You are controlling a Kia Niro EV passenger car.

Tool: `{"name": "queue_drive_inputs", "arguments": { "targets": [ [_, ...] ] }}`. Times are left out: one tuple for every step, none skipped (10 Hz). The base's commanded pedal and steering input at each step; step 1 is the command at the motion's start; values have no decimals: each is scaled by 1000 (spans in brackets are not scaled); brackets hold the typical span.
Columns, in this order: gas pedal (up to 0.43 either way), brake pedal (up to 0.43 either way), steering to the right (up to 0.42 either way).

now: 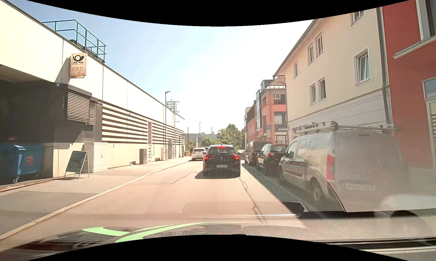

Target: Follow the waypoints while adhering to traffic rules and regulations

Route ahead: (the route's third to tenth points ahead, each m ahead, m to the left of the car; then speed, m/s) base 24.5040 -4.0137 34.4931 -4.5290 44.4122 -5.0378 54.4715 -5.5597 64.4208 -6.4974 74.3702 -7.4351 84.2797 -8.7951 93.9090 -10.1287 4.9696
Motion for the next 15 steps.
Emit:
{"name": "queue_drive_inputs", "arguments": {
  "targets": [
    [0,110,6],
    [0,104,6],
    [0,91,6],
    [0,85,6],
    [0,79,6],
    [0,73,6],
    [0,73,6],
    [0,67,6],
    [0,67,6],
    [0,98,6],
    [0,189,6],
    [0,232,6],
    [0,256,6],
    [0,268,6],
    [0,274,6]
  ]
}}
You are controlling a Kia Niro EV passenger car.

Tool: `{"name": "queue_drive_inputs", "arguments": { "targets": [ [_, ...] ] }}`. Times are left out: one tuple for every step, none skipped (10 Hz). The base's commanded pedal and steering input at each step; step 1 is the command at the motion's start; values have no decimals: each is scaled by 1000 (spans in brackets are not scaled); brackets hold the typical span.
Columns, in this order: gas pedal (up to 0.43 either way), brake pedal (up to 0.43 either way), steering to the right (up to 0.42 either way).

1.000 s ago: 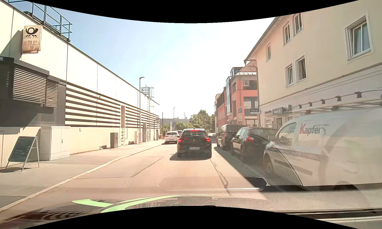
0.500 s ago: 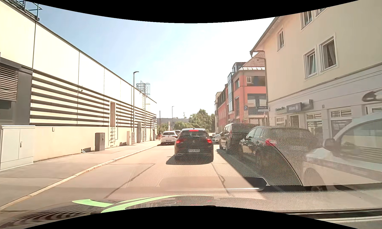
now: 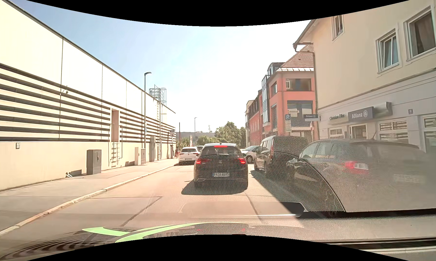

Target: Follow the waypoints while adhering to traffic rules and regulations

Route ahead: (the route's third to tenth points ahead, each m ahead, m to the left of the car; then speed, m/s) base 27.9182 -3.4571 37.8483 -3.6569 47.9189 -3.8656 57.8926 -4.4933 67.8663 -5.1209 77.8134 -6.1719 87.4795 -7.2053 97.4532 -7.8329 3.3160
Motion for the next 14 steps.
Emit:
{"name": "queue_drive_inputs", "arguments": {
  "targets": [
    [0,287,6],
    [0,287,6],
    [0,287,6],
    [0,287,6],
    [0,287,6],
    [0,280,6],
    [0,280,6],
    [0,280,6],
    [0,274,6],
    [0,274,6],
    [0,268,6],
    [0,250,6],
    [0,232,6],
    [0,220,6]
  ]
}}
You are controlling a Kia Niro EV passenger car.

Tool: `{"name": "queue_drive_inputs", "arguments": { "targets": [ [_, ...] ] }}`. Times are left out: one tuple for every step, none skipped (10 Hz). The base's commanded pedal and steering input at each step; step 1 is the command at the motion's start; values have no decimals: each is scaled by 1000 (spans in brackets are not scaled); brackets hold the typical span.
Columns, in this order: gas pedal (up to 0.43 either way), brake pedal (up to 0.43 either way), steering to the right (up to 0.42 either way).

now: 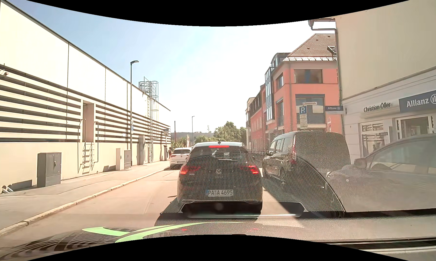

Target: Follow the waypoints while adhering to traffic rules and regulations

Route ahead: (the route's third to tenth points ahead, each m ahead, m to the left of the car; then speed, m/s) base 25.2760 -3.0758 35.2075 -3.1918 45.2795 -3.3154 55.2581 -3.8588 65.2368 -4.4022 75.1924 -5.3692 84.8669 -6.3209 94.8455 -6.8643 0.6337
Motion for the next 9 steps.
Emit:
{"name": "queue_drive_inputs", "arguments": {
  "targets": [
    [0,213,6],
    [0,195,6],
    [0,177,6],
    [0,165,6],
    [0,152,6],
    [0,146,6],
    [0,134,6],
    [0,122,6],
    [0,98,6]
  ]
}}
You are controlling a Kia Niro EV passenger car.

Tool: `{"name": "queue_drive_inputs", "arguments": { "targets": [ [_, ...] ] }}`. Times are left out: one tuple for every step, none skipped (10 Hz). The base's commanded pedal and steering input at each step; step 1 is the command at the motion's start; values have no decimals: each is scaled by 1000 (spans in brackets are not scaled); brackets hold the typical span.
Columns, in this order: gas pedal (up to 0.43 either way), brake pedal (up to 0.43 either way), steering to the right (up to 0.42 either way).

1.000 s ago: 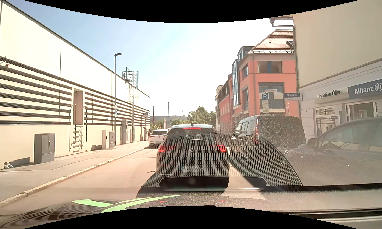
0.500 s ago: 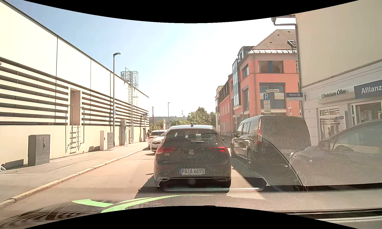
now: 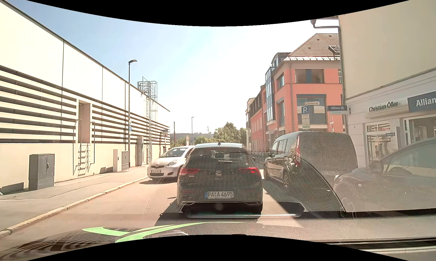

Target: Follow the waypoints while adhering to traffic rules and regulations

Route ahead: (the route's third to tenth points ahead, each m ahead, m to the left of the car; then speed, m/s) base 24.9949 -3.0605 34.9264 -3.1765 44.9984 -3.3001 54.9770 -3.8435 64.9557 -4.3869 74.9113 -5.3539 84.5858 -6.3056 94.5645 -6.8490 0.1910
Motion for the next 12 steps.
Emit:
{"name": "queue_drive_inputs", "arguments": {
  "targets": [
    [0,73,6],
    [0,24,6],
    [0,0,6],
    [0,0,6],
    [0,0,6],
    [0,0,6],
    [67,0,6],
    [79,0,6],
    [79,0,6],
    [79,0,6],
    [87,0,5],
    [98,0,5]
  ]
}}
